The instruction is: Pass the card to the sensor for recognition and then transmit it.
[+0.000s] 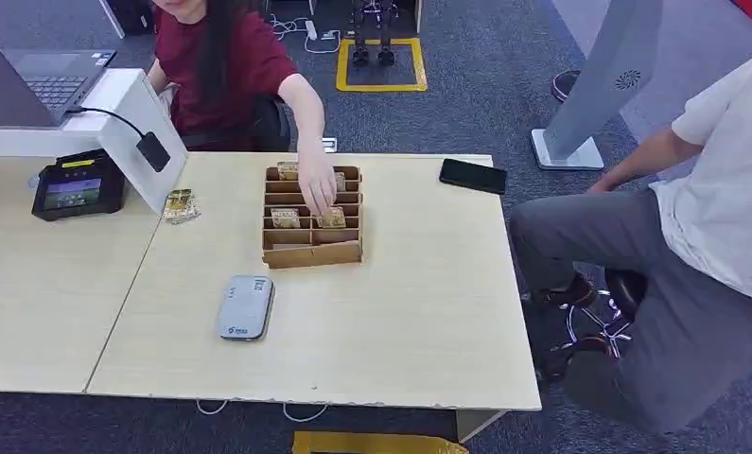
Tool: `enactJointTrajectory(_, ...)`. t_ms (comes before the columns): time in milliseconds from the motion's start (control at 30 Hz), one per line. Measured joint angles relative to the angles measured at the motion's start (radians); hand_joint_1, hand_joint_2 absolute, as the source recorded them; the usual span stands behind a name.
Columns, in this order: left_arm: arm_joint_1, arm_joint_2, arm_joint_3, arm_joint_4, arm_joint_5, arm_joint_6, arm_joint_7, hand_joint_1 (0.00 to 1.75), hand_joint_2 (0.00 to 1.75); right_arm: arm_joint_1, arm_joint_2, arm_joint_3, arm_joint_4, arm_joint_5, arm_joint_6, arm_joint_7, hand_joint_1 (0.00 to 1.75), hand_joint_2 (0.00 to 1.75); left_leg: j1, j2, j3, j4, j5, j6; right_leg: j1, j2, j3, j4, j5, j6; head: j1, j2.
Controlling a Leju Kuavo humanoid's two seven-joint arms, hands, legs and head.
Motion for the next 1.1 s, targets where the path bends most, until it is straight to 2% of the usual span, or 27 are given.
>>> enactJointTrajectory(33, 0.018, 0.014, -0.034, -0.042, -0.113, 0.046, -0.105, 0.00, 1.75, -0.001, 0.000, 0.000, 0.000, 0.002, 0.002, -0.007, 0.00, 1.75, 0.002, 0.002, 0.000, 0.001, 0.000, 0.000, 0.002, 0.002, -0.001, 0.000, 0.000, 0.000, 0.002, 0.000)
enactJointTrajectory(67, 0.032, 0.049, -0.094, -0.081, -0.292, 0.126, -0.213, 0.00, 1.75, -0.003, 0.001, 0.000, 0.000, 0.005, 0.002, -0.013, 0.00, 1.75, 0.001, 0.003, 0.001, 0.001, 0.000, 0.000, 0.001, 0.002, -0.001, 0.000, 0.000, 0.000, 0.005, 0.000)
enactJointTrajectory(100, 0.047, 0.078, -0.171, -0.099, -0.489, 0.202, -0.276, 0.00, 1.75, -0.005, 0.002, 0.000, 0.000, 0.009, 0.003, -0.013, 0.00, 1.75, -0.001, 0.002, 0.000, 0.001, 0.000, 0.000, -0.001, 0.002, 0.001, 0.000, 0.000, 0.000, 0.004, 0.000)
enactJointTrajectory(133, 0.063, 0.116, -0.273, -0.116, -0.742, 0.261, -0.302, 0.00, 1.75, -0.008, 0.003, 0.000, 0.000, 0.011, 0.002, -0.013, 0.00, 1.75, -0.002, 0.000, 0.000, 0.000, 0.000, 0.000, -0.002, -0.001, 0.003, 0.000, 0.000, 0.001, 0.002, 0.000)
enactJointTrajectory(200, 0.085, 0.153, -0.409, -0.136, -1.123, 0.289, -0.304, 0.00, 1.75, -0.014, 0.004, 0.000, 0.000, 0.012, 0.002, -0.013, 0.00, 1.75, -0.001, -0.001, 0.000, -0.001, 0.000, 0.000, -0.002, -0.002, 0.004, 0.000, 0.000, 0.001, 0.002, 0.000)
enactJointTrajectory(233, 0.094, 0.163, -0.454, -0.141, -1.276, 0.296, -0.305, 0.00, 1.75, -0.016, 0.005, 0.000, 0.000, 0.012, 0.002, -0.013, 0.00, 1.75, -0.001, 0.002, 0.000, -0.001, 0.000, 0.000, -0.002, 0.000, 0.003, 0.000, 0.001, -0.001, 0.004, 0.000)
enactJointTrajectory(267, 0.101, 0.169, -0.477, -0.148, -1.358, 0.302, -0.305, 0.00, 1.75, -0.015, 0.006, 0.000, 0.000, 0.012, 0.002, -0.013, 0.00, 1.75, 0.000, 0.005, 0.000, -0.001, 0.000, 0.000, -0.002, 0.003, 0.002, 0.000, 0.002, -0.001, 0.004, 0.000)
enactJointTrajectory(300, 0.109, 0.189, -0.495, -0.156, -1.391, 0.326, -0.305, 0.00, 1.75, -0.015, 0.007, 0.000, 0.000, 0.013, 0.003, -0.012, 0.00, 1.75, -0.001, 0.005, 0.001, -0.001, 0.000, 0.000, -0.002, 0.003, 0.002, 0.000, 0.002, -0.002, 0.003, 0.000)
enactJointTrajectory(400, 0.142, 0.255, -0.577, -0.160, -1.214, 0.538, -0.305, 0.00, 1.75, -0.010, 0.009, 0.000, 0.000, 0.017, 0.011, -0.001, 0.00, 1.75, -0.001, 0.005, 0.001, -0.001, -0.001, 0.000, -0.002, 0.003, 0.001, 0.000, 0.001, -0.001, 0.003, 0.000)
enactJointTrajectory(433, 0.152, 0.277, -0.612, -0.159, -1.202, 0.598, -0.305, 0.00, 1.75, -0.010, 0.010, -0.001, 0.000, 0.017, 0.014, 0.005, 0.00, 1.75, -0.001, 0.005, 0.001, -0.001, -0.001, 0.000, -0.002, 0.003, 0.001, 0.000, 0.001, -0.001, 0.002, 0.000)
enactJointTrajectory(467, 0.161, 0.294, -0.638, -0.156, -1.249, 0.652, -0.305, 0.00, 1.75, -0.010, 0.010, -0.002, 0.000, 0.017, 0.017, 0.009, 0.00, 1.75, -0.001, 0.005, 0.001, -0.001, -0.001, 0.000, -0.002, 0.003, 0.001, 0.000, 0.000, 0.000, 0.002, 0.000)
enactJointTrajectory(500, 0.169, 0.309, -0.663, -0.154, -1.293, 0.678, -0.305, 0.00, 1.75, -0.010, 0.010, -0.002, 0.000, 0.017, 0.019, 0.010, 0.00, 1.75, -0.001, 0.004, 0.001, -0.001, -0.001, 0.000, -0.001, 0.003, 0.002, 0.000, 0.000, 0.000, 0.002, 0.000)
enactJointTrajectory(733, 0.197, 0.380, -0.787, -0.135, -1.413, 0.730, -0.303, 0.00, 1.75, -0.009, 0.012, -0.007, 0.000, 0.020, 0.020, 0.014, 0.00, 1.75, -0.001, 0.004, 0.000, -0.001, -0.001, 0.000, -0.001, 0.003, 0.002, 0.000, 0.000, 0.000, 0.002, 0.000)
enactJointTrajectory(867, 0.199, 0.437, -0.880, -0.127, -1.582, 0.796, -0.217, 0.00, 1.75, -0.011, 0.016, -0.015, 0.000, 0.028, 0.019, 0.003, 0.00, 1.75, -0.001, 0.004, 0.000, -0.001, -0.001, 0.000, -0.001, 0.003, 0.002, 0.000, 0.000, 0.000, 0.002, 0.000)
enactJointTrajectory(967, 0.197, 0.498, -0.944, -0.108, -1.682, 0.854, -0.108, 0.00, 1.75, -0.011, 0.020, -0.026, 0.000, 0.035, 0.019, -0.003, 0.00, 1.75, -0.001, 0.004, 0.000, -0.001, -0.001, 0.000, -0.001, 0.003, 0.002, 0.000, 0.000, 0.000, 0.002, 0.000)
enactJointTrajectory(1100, 0.197, 0.546, -0.999, -0.086, -1.709, 0.873, -0.075, 0.00, 1.75, -0.010, 0.023, -0.035, 0.000, 0.037, 0.019, -0.010, 0.00, 1.75, -0.001, 0.004, 0.000, -0.001, -0.001, 0.000, -0.001, 0.003, 0.002, 0.000, 0.000, 0.000, 0.001, 0.000)
